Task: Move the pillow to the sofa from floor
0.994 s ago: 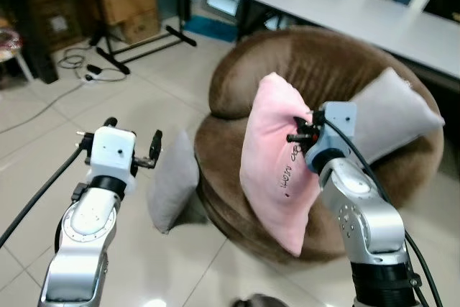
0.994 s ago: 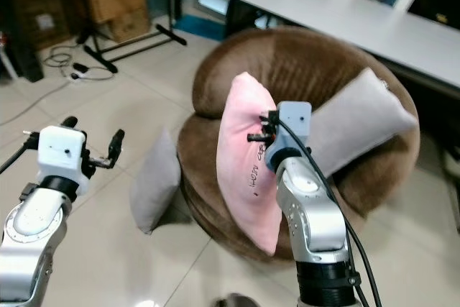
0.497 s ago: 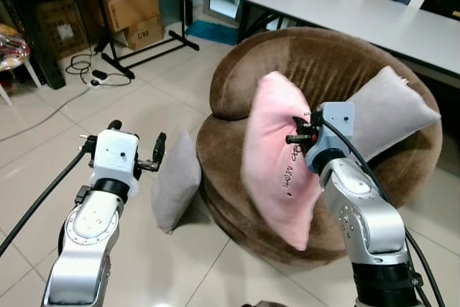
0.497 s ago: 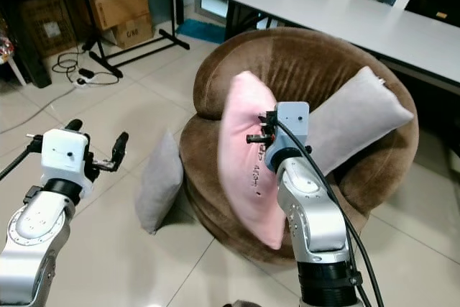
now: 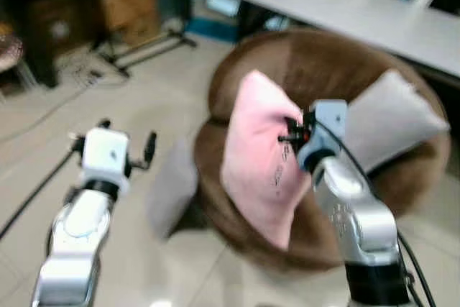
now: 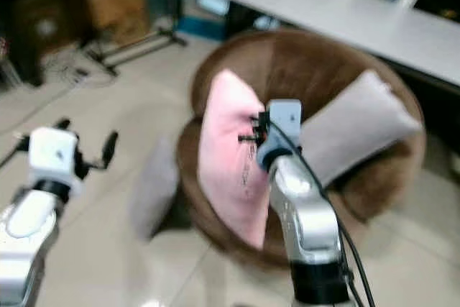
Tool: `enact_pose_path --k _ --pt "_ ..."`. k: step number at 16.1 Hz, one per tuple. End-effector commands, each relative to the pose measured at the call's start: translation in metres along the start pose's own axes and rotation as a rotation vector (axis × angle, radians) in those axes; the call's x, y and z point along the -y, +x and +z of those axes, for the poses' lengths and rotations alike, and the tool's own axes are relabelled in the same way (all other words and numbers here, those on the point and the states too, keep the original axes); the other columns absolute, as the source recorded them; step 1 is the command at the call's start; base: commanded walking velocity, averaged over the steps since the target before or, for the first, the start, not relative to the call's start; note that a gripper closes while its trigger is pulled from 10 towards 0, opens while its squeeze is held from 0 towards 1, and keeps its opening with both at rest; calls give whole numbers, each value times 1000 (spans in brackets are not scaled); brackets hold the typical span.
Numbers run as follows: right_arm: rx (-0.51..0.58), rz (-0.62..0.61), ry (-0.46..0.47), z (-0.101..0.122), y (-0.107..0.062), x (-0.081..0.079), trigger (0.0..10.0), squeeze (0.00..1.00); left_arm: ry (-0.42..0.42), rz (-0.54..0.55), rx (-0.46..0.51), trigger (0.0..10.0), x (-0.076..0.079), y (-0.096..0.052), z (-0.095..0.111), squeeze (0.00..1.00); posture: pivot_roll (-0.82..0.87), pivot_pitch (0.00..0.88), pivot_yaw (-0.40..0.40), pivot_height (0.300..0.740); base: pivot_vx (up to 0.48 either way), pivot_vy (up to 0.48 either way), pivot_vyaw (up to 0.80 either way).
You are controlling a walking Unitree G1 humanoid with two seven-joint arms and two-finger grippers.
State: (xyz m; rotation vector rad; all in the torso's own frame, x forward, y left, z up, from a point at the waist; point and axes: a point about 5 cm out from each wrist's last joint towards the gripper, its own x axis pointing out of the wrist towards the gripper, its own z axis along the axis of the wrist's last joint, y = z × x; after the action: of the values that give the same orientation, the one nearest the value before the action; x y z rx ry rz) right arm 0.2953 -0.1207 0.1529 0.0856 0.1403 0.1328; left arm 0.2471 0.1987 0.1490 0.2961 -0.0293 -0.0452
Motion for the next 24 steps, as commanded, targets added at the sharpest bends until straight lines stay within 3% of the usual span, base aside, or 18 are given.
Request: enact_pose_path --k 1,19,24 --pt "53 -28 -5 10 -1 9 10000 0 -11 -47 24 10000 11 3 4 0 35 0 -77 740 322 0 -800" --pt "61 -9 -22 8 2 5 10000 0 8 -68 34 10000 10 2 3 0 57 0 -85 740 324 0 -44" --pt "63 -12 -18 7 2 6 10000 0 3 -76 41 10000 12 5 5 0 54 0 -78 740 325 0 -409"
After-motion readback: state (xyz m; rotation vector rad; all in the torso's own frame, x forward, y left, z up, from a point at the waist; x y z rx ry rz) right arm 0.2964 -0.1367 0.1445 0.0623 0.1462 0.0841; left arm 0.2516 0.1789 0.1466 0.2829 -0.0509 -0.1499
